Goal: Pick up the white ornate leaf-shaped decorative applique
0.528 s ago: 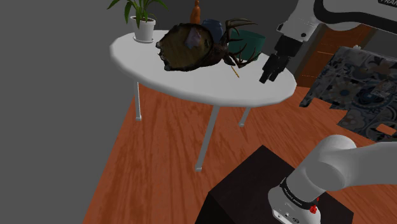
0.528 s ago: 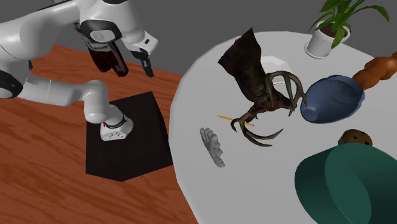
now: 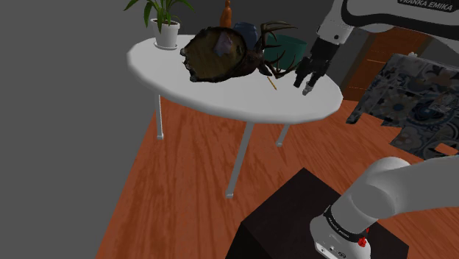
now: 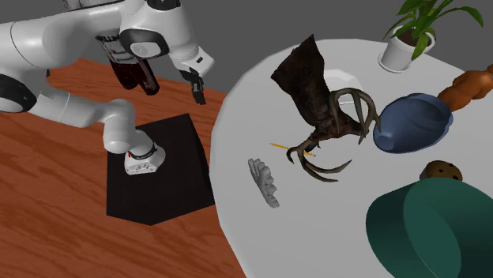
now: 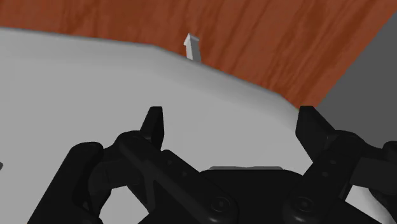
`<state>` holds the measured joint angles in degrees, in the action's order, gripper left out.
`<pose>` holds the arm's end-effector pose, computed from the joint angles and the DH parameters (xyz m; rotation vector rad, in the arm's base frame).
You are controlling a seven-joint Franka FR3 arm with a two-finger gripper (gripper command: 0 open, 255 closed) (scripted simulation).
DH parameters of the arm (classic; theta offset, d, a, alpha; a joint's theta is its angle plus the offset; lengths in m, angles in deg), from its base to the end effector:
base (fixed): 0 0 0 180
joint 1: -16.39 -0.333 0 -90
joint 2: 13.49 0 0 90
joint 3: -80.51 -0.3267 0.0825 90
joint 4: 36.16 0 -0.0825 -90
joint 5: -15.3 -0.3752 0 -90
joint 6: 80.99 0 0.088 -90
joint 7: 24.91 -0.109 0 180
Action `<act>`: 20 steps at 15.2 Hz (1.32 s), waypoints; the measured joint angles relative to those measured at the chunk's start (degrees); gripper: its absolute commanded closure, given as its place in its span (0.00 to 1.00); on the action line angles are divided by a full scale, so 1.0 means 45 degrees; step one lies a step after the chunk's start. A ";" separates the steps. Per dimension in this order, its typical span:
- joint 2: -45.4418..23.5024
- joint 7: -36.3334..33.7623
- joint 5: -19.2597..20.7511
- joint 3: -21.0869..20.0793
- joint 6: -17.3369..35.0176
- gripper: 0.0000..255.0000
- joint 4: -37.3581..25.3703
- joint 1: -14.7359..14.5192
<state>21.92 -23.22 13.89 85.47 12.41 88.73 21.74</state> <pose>0.3415 -0.0690 0.6294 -3.0644 0.2099 -0.1130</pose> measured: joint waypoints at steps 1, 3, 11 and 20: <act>-0.0364 -0.0164 0.0124 0.0027 0.0217 0.00 -0.0188 0.0129; -0.0995 -0.0420 0.0413 0.0155 0.0515 0.00 -0.0587 0.0416; -0.3475 -0.1517 0.1454 0.0728 0.1223 0.00 -0.2705 0.1475; -0.6338 -0.2753 0.2330 0.1518 0.1347 0.00 -0.5839 0.2482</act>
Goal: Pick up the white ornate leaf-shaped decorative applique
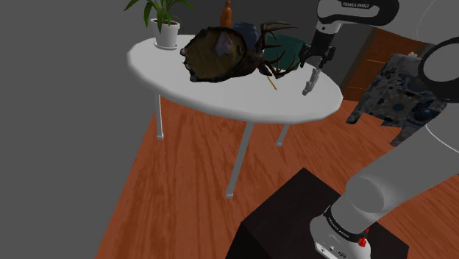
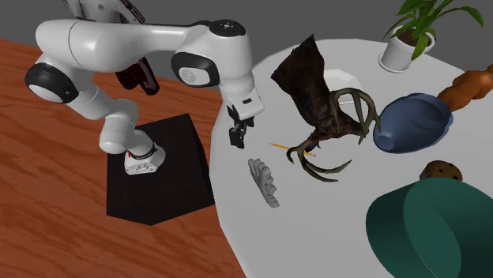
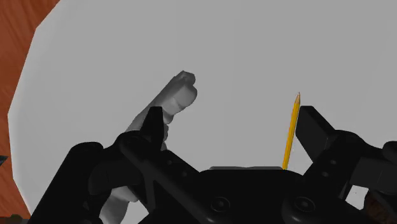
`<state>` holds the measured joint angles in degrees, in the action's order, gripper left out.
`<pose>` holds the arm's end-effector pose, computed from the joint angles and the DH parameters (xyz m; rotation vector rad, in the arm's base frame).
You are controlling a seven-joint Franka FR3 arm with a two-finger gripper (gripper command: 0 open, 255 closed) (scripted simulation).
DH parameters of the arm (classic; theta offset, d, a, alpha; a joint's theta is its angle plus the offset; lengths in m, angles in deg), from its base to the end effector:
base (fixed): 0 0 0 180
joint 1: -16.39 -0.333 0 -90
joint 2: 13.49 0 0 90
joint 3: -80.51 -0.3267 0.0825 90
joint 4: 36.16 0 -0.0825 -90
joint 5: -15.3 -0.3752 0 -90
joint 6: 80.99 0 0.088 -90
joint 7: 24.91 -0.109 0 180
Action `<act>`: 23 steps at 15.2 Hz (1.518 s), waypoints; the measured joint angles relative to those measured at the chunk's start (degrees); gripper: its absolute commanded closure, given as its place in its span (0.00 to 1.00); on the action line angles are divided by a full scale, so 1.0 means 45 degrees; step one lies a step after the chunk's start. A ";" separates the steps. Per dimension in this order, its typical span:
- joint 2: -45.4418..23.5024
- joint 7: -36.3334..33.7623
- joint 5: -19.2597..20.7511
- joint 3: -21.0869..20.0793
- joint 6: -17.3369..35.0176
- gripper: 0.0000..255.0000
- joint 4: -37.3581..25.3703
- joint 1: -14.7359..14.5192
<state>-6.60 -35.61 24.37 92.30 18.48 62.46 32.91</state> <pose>0.4502 -0.2669 0.6416 2.8216 -0.9749 0.1656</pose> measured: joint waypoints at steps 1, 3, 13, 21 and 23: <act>-0.0342 -0.0117 0.0069 0.0117 0.0071 0.00 -0.0326 0.0119; -0.0954 -0.0282 0.0185 0.0370 0.0012 0.00 -0.1093 0.0370; -0.1554 -0.0838 0.0457 0.0708 0.1042 0.00 -0.0784 0.0708; -0.1506 -0.0860 0.0473 0.0709 0.1195 1.00 -0.0598 0.0710; -0.1501 -0.0860 0.0473 0.0708 0.1196 1.00 -0.0593 0.0709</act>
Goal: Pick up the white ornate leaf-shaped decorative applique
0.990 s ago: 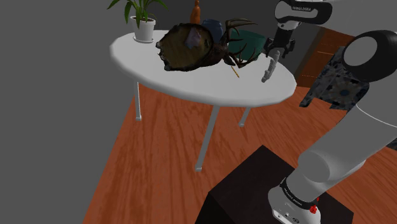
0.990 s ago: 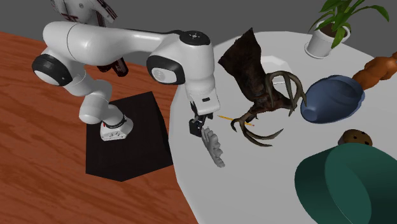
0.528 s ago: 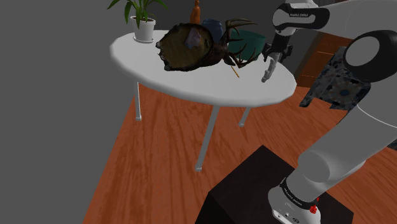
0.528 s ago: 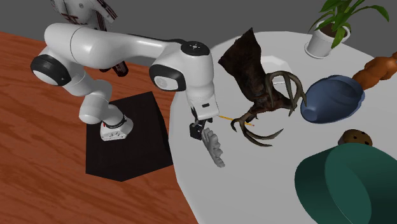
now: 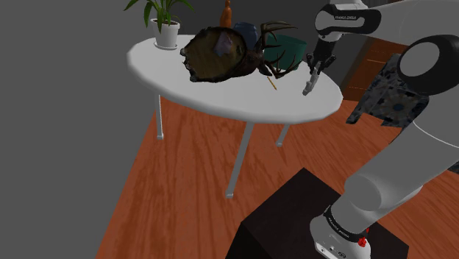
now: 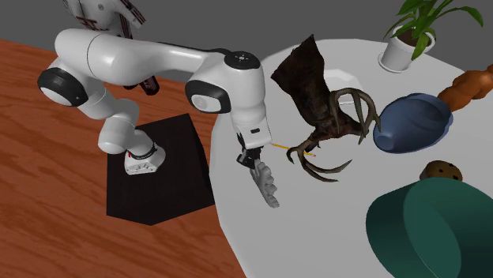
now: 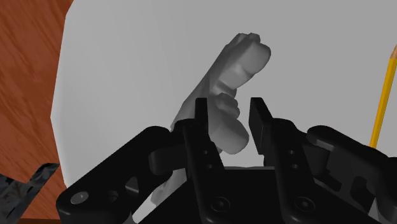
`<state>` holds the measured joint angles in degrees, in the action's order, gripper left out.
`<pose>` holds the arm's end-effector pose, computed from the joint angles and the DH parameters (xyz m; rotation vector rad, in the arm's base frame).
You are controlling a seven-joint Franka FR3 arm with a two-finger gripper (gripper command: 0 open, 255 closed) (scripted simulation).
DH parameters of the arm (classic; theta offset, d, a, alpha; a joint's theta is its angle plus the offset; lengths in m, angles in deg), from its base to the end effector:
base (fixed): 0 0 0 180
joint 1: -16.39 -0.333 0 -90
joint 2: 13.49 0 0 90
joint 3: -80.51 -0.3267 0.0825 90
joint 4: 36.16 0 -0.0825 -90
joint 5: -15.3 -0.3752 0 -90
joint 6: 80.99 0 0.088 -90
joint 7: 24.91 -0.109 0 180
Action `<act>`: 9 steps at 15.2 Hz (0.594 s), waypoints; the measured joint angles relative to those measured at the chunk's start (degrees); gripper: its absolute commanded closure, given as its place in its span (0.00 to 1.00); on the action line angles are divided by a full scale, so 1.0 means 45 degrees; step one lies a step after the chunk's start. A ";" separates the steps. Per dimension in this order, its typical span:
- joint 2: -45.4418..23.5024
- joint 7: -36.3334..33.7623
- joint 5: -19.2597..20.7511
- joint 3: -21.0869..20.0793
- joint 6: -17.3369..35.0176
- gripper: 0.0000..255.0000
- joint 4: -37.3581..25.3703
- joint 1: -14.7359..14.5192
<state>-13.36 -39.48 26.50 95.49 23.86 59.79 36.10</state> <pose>0.4574 -0.3364 0.6116 2.6753 -1.1699 0.1777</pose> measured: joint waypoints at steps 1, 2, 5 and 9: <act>0.0001 -0.0001 0.0000 -0.0001 0.0000 1.00 0.0002 0.0000; -0.0005 0.0005 -0.0003 0.0000 0.0004 1.00 -0.0008 0.0001; -0.0140 0.0099 -0.0054 0.0011 -0.0387 1.00 -0.0520 0.0012; -0.0285 0.0223 -0.0118 0.0009 -0.1047 1.00 -0.1328 0.0010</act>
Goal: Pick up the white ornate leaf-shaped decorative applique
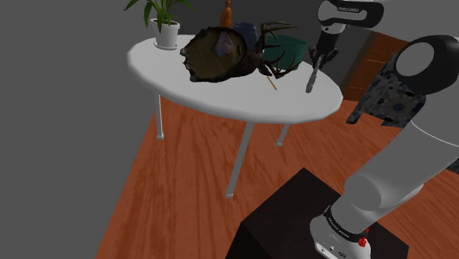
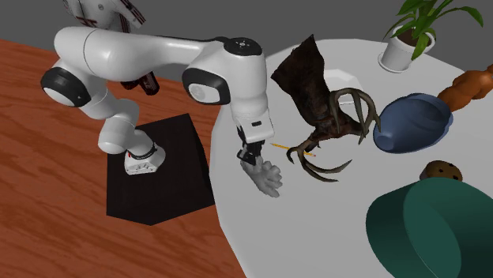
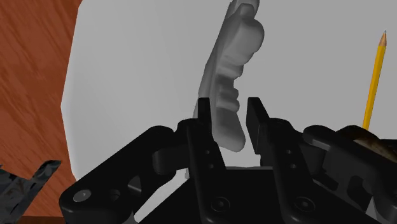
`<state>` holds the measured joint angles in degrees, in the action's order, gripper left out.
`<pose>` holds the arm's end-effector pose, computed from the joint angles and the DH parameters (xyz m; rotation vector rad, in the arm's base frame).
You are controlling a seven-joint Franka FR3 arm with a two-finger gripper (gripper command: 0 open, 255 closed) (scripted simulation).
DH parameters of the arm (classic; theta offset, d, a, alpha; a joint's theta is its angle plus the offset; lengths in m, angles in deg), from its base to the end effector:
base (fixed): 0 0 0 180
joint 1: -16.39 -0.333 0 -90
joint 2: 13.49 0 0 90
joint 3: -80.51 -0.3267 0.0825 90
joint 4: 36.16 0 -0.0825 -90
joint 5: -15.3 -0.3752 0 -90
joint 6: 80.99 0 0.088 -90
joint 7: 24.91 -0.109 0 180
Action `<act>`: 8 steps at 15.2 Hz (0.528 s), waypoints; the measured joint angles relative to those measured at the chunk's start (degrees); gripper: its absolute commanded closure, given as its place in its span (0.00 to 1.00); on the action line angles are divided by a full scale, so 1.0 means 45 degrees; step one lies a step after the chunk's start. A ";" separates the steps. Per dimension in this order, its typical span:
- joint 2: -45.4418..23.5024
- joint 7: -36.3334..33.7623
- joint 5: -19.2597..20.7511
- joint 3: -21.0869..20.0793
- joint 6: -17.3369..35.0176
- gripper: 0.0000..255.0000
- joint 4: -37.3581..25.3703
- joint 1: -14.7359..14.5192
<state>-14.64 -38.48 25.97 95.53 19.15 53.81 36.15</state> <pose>0.4591 -0.3375 0.6413 2.6750 -1.1707 0.1759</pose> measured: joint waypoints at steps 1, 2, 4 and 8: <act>0.0005 0.0043 -0.0006 0.0005 -0.0161 1.00 -0.0160 0.0006; -0.0073 0.0094 -0.0034 0.0012 -0.0367 1.00 -0.0448 0.0013; -0.0239 0.0185 -0.0090 0.0018 -0.0782 1.00 -0.1036 0.0022; -0.0474 0.0352 -0.0168 0.0038 -0.1481 1.00 -0.1978 0.0049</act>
<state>-16.78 -36.90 25.22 95.71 12.49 44.91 36.37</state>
